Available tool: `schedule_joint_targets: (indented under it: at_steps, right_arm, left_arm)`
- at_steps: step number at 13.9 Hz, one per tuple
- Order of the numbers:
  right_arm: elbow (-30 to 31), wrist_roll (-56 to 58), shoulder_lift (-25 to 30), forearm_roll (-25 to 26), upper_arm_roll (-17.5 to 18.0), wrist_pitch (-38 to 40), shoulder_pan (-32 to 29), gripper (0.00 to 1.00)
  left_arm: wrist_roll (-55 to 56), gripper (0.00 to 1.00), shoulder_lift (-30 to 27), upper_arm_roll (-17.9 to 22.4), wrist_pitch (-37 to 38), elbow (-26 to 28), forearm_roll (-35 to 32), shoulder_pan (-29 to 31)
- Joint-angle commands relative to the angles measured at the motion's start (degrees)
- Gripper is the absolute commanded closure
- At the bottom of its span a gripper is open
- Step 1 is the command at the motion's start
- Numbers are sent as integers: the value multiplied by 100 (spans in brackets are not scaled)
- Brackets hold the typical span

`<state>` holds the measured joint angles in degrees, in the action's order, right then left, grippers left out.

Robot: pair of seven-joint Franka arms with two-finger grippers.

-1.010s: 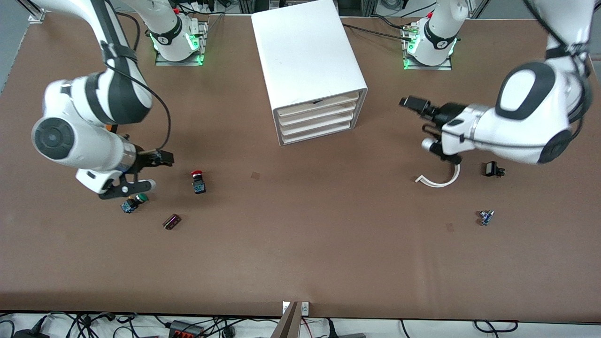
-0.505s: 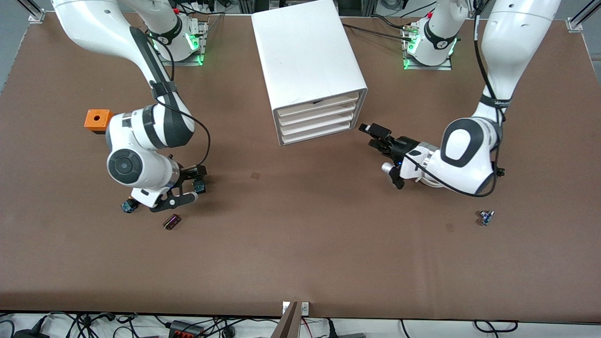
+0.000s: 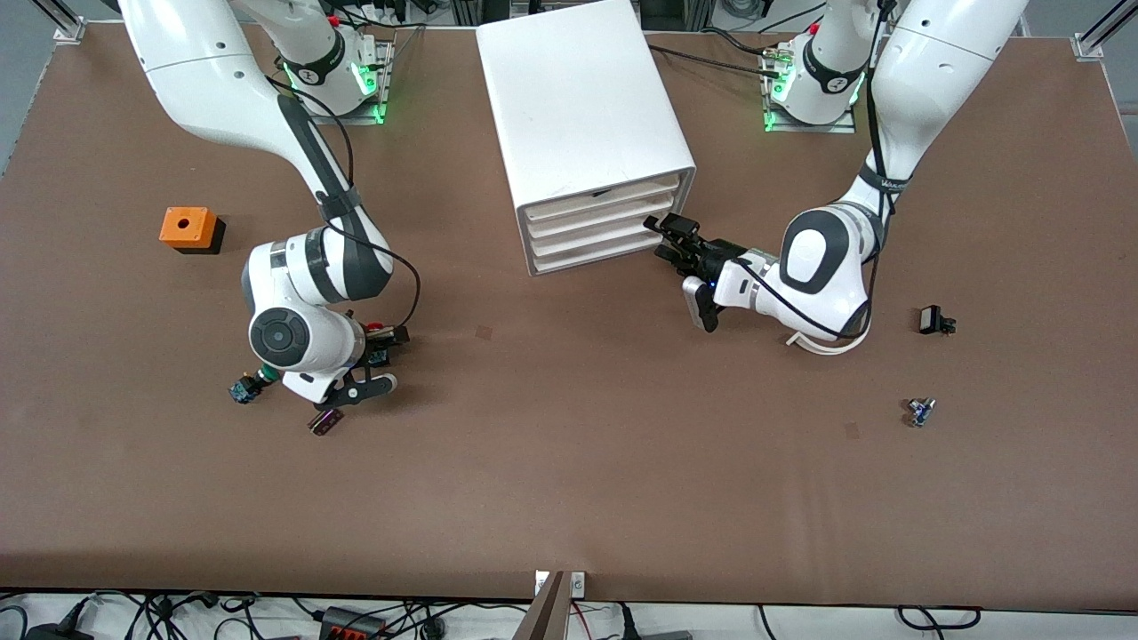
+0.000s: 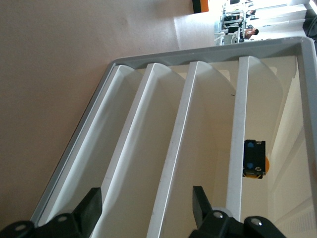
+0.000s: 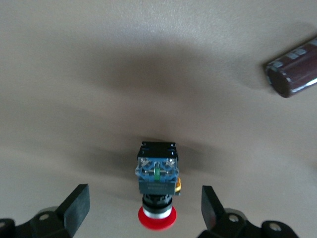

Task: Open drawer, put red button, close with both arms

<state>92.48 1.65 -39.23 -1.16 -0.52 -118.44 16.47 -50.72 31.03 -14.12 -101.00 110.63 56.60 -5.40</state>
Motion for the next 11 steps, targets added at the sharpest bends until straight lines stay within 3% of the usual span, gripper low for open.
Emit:
schedule_joint_targets:
  at_steps: [1, 9, 10, 11]
  right_arm:
    - [-82, -50, -155, -7, -19, 40, 32, 0]
    - [-55, -59, -295, -7, -45, 40, -3, 0]
    - [-55, -50, -304, -7, -54, 49, -12, 7]
    - [-55, -50, -304, -7, -62, 40, -21, 24]
  left_arm:
    - [-604, 29, -238, -73, -130, 494, 447, 13]
    - [-1133, 67, 34, -82, -104, 635, 799, -110]
    - [-1142, 74, 52, -82, -104, 635, 835, -119]
    - [-1142, 83, 52, -82, -113, 609, 835, -128]
